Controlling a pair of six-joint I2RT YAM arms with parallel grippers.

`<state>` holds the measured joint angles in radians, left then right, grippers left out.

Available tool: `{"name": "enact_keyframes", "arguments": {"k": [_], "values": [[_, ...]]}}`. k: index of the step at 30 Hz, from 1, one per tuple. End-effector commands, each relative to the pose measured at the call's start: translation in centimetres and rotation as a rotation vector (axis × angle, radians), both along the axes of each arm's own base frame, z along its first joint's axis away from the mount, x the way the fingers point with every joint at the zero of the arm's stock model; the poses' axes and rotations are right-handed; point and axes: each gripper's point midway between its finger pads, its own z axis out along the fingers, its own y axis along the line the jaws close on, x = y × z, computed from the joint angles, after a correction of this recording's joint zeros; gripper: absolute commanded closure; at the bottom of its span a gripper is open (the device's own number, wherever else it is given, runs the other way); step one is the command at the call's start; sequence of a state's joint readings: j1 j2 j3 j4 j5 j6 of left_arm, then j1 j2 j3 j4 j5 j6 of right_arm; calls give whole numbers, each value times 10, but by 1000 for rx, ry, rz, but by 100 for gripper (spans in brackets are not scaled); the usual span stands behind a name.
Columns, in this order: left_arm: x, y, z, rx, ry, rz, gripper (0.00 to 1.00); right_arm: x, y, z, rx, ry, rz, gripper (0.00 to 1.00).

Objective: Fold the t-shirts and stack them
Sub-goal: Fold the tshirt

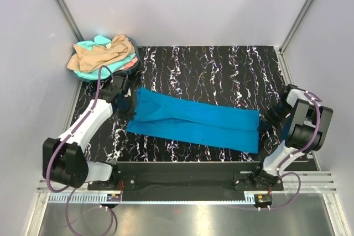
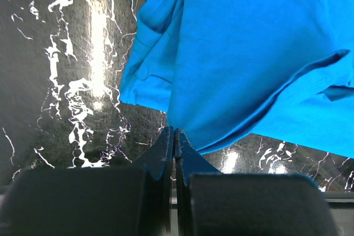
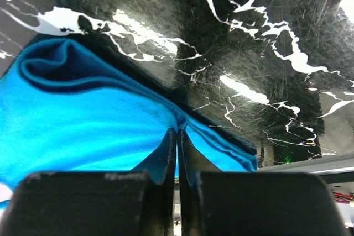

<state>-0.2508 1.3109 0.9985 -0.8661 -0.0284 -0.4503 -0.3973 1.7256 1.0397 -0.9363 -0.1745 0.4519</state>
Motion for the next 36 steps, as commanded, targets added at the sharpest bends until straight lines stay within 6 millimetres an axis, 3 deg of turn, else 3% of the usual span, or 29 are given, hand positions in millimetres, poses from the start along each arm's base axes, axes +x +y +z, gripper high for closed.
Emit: {"name": "enact_keyframes", "arguments": {"k": [1,13,36], "values": [[-2,-8,6,-37,-29,-4,100,2,-6,-2,-18,2,6,96],[-26,-40,7,-86,-5,-92,100,2,-5,-3,-10,3,7,96],[-44,-28,-8,-40,42,-65,100,0,-3,-4,-7,0,10,95]]}}
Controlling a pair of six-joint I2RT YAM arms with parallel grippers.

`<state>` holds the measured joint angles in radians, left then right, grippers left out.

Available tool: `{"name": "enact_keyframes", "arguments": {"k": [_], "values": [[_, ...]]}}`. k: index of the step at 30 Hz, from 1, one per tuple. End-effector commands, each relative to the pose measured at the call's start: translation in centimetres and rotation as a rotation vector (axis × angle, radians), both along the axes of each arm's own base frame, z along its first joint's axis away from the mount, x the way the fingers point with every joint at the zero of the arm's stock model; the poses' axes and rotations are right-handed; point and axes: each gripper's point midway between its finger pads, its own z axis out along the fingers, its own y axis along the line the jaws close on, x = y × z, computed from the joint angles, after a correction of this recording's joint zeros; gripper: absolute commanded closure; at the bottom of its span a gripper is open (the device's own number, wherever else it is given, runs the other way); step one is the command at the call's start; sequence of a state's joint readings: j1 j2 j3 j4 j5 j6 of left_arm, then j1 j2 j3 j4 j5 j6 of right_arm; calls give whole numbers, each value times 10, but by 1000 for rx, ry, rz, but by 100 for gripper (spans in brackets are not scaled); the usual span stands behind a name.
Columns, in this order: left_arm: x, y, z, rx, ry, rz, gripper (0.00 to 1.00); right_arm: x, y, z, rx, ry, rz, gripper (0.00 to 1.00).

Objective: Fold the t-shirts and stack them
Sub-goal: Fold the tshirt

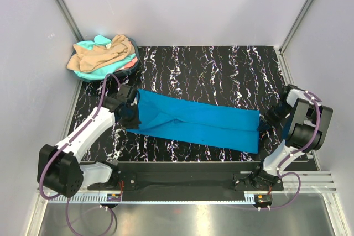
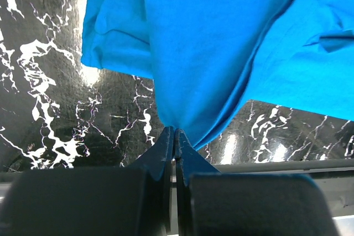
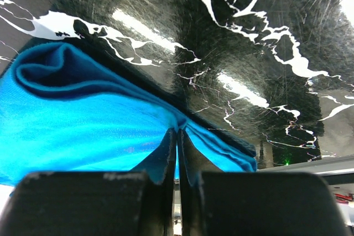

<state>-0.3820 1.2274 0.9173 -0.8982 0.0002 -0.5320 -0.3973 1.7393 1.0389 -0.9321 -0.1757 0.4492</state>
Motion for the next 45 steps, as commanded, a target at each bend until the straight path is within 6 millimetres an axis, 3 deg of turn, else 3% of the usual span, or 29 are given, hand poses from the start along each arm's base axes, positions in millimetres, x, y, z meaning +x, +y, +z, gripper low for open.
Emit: {"name": "enact_keyframes", "arguments": {"k": [1,6,7,10,11,14,15,18,19,20,21,22,23,24,25,26,27,28,29,30,31,32,34,37,38,45], "values": [[-4,3,-2,9,3,-2,100,0,-3,-1,-10,-7,9,95],[4,4,-2,38,-6,-26,100,2,-2,0,-2,-17,10,86],[7,4,-5,46,2,-30,100,2,-2,1,-2,-17,9,79],[19,1,-4,58,-10,-50,100,5,-4,12,-23,-45,1,69],[25,0,-1,63,-20,-62,100,3,-6,23,-46,-61,2,57],[30,-2,-3,72,-7,-80,100,8,-13,51,-115,-122,6,43],[29,-2,-4,69,-1,-82,100,17,-14,69,-147,-184,21,40],[28,-7,-5,44,6,-88,100,46,17,96,-169,-298,164,36],[29,-7,-5,42,5,-82,100,56,32,105,-161,-349,209,36],[24,-13,-6,5,25,-89,100,77,70,115,-138,-452,323,34],[23,-15,-6,-5,27,-93,100,93,91,127,-108,-533,373,31],[22,-16,-5,-17,23,-93,100,101,127,136,-16,-604,462,28],[20,-18,-6,-31,28,-99,100,115,166,133,46,-651,560,27],[18,-18,-7,-30,33,-99,100,125,192,142,102,-697,628,26],[17,-17,-5,-27,30,-100,100,125,221,146,207,-718,702,26],[15,-15,-7,-22,33,-103,100,121,258,125,284,-665,795,26],[14,-14,-7,-18,30,-101,100,130,282,139,326,-718,872,25],[14,-13,-5,-21,13,-99,100,127,305,139,399,-715,926,26],[12,-13,-8,-24,17,-97,100,126,327,119,448,-672,974,25],[11,-11,-8,-20,16,-93,100,125,356,129,488,-707,1042,26],[11,-10,-8,-20,10,-84,100,120,373,128,536,-701,1075,28],[11,-10,-10,-23,10,-75,100,121,386,111,561,-674,1095,28],[10,-12,-9,-44,0,-62,100,115,416,114,621,-696,1146,33],[10,-13,-11,-57,-17,-42,100,102,444,91,674,-648,1195,36],[11,-13,-12,-59,-26,-41,100,99,451,91,688,-650,1212,37],[14,-7,-16,-25,-28,-35,100,81,459,52,664,-581,1271,37]]}}
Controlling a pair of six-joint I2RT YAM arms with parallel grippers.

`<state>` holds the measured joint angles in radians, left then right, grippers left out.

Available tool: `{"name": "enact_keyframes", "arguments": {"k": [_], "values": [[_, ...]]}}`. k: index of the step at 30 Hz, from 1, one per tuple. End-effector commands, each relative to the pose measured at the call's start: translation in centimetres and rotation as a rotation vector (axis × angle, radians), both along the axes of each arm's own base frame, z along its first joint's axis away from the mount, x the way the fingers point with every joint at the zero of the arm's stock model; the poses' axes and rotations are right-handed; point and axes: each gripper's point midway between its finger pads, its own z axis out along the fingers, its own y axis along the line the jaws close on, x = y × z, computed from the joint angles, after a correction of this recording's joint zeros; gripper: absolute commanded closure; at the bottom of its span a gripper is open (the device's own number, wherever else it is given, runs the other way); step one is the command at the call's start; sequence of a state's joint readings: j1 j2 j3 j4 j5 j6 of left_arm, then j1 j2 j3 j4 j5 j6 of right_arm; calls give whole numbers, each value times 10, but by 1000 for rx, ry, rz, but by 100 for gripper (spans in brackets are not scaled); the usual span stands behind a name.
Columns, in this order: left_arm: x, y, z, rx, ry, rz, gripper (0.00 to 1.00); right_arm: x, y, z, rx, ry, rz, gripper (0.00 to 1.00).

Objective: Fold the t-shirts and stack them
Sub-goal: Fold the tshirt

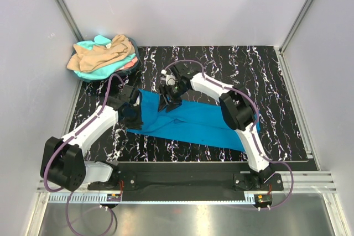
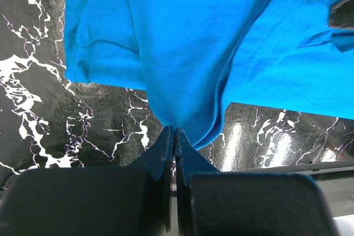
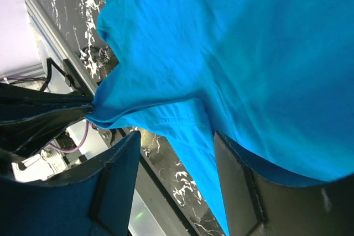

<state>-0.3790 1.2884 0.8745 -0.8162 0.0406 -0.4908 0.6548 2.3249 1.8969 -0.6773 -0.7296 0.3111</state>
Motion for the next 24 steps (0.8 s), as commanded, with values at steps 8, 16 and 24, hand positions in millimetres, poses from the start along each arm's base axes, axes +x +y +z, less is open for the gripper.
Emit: {"name": "enact_keyframes", "arguments": {"k": [8,16,24], "values": [[6,-1,2,-22,-43,28,100,-10,24,-14,32,-12,77,43],[4,-1,2,-25,-41,38,100,-13,30,-22,20,-8,87,58],[4,-2,1,-31,-37,37,100,-21,24,5,40,-15,48,81]]}}
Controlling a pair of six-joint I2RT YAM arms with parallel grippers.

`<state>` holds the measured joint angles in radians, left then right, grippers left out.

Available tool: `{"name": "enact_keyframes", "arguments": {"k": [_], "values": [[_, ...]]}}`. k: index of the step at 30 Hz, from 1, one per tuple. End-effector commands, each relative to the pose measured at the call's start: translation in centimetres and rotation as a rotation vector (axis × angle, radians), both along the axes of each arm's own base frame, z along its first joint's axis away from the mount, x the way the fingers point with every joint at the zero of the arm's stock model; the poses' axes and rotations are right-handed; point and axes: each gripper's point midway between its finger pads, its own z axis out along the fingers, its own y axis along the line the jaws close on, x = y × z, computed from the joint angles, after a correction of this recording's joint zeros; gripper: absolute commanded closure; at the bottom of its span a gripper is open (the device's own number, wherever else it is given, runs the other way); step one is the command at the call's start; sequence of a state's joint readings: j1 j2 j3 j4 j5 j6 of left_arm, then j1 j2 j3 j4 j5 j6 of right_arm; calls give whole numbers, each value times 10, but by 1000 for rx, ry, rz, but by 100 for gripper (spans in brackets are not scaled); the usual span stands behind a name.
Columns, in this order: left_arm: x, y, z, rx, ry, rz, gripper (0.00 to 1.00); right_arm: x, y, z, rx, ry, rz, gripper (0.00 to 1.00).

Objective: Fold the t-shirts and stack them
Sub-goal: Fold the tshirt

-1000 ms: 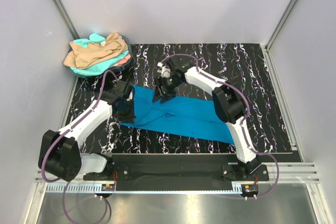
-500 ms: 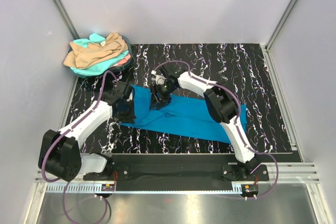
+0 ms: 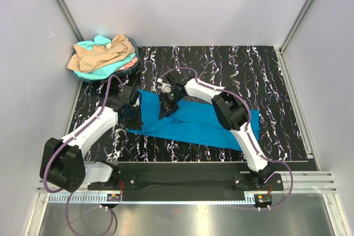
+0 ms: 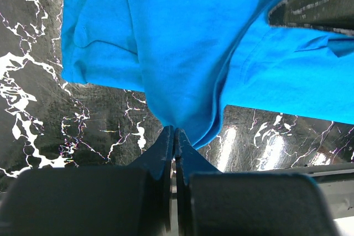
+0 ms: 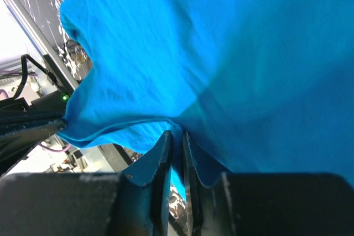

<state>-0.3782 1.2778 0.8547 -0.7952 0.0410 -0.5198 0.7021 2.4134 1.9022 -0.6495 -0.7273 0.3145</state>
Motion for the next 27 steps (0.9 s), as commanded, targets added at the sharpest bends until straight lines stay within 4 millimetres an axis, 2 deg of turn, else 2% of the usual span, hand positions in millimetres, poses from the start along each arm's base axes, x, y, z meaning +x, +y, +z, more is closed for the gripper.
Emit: {"name": "enact_keyframes", "arguments": {"k": [1,5,6,8,9,11,13,14,16,17,22,24,26,27], "values": [[4,-2,4,-22,-32,10,100,-3,9,51,87,-70,0,81],[9,-2,12,-16,-43,11,100,-7,0,55,54,-65,-45,91],[14,-2,18,-14,-60,14,100,-7,0,56,56,-71,-54,95],[21,-2,23,-1,-73,5,100,-10,-4,63,55,-69,-83,97],[29,-3,32,0,-96,2,100,-5,-4,64,59,-98,-104,100],[37,-4,31,22,-81,-17,100,-6,-8,72,59,-119,-131,100],[53,-1,40,61,-110,-19,100,-2,-14,71,34,-152,-166,100],[58,-1,35,76,-93,-20,100,1,-16,69,23,-165,-179,100],[71,0,42,93,-108,-20,100,3,-23,64,2,-160,-200,100],[75,0,37,103,-87,-19,100,6,-26,61,-13,-166,-217,100],[99,-1,37,107,-93,0,100,28,-46,48,-11,-151,-342,100],[112,-5,39,102,-107,4,100,34,-44,49,30,-136,-381,100],[120,-8,37,104,-105,2,100,36,-48,39,27,-105,-413,100],[128,-10,43,103,-122,4,100,39,-47,40,40,-113,-420,100]]}}
